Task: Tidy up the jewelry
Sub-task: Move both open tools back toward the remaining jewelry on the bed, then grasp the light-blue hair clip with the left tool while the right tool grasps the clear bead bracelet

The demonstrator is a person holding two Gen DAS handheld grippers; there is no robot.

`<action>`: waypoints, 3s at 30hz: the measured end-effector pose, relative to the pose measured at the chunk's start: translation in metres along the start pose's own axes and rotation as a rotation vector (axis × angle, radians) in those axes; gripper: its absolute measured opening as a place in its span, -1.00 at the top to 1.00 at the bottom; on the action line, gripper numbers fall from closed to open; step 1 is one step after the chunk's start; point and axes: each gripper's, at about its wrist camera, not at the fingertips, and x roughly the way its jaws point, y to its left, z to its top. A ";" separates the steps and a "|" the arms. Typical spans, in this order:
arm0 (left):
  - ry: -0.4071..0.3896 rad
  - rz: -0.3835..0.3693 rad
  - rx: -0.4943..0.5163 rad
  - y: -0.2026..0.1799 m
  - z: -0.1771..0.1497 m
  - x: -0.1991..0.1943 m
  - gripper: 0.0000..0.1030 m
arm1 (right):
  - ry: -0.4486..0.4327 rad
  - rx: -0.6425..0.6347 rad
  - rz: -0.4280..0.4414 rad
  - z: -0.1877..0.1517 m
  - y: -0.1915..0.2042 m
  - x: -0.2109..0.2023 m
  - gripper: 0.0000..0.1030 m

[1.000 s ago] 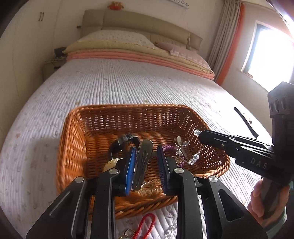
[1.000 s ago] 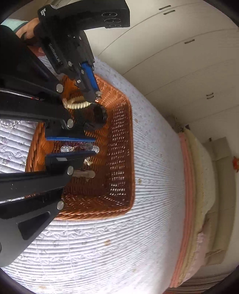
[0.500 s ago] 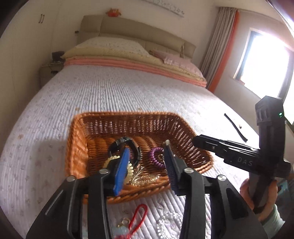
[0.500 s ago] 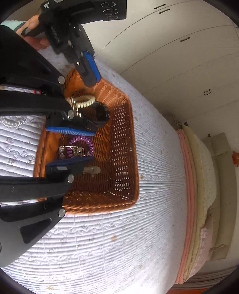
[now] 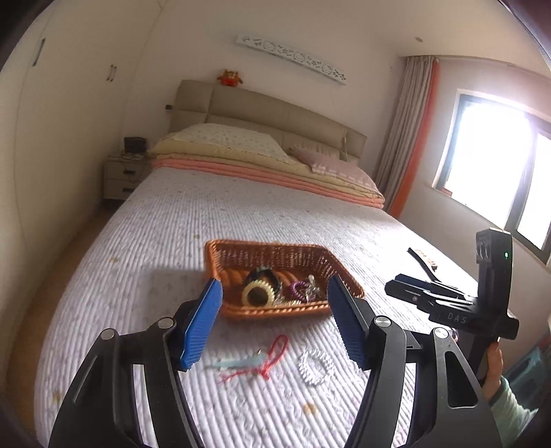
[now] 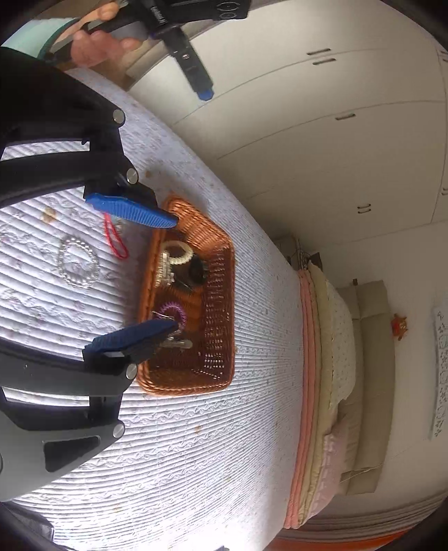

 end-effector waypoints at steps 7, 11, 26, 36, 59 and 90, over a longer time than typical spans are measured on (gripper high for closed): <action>0.092 0.004 -0.115 0.031 -0.053 0.007 -0.20 | 0.102 -0.010 -0.013 -0.045 0.004 0.019 0.00; 0.193 0.000 -0.158 0.037 -0.079 0.036 -0.17 | 0.179 0.015 -0.016 -0.066 -0.005 0.043 0.08; 0.379 0.082 -0.028 0.021 -0.097 0.122 0.13 | 0.316 0.024 -0.007 -0.098 -0.012 0.091 0.22; 0.480 0.077 0.087 0.050 -0.078 0.158 0.13 | 0.340 0.004 -0.008 -0.098 -0.008 0.105 0.37; 0.532 0.062 0.234 0.041 -0.091 0.141 0.13 | 0.341 0.035 0.022 -0.100 -0.014 0.108 0.61; 0.398 0.070 0.011 0.056 -0.095 0.083 0.29 | 0.339 -0.052 0.029 -0.108 0.004 0.100 0.83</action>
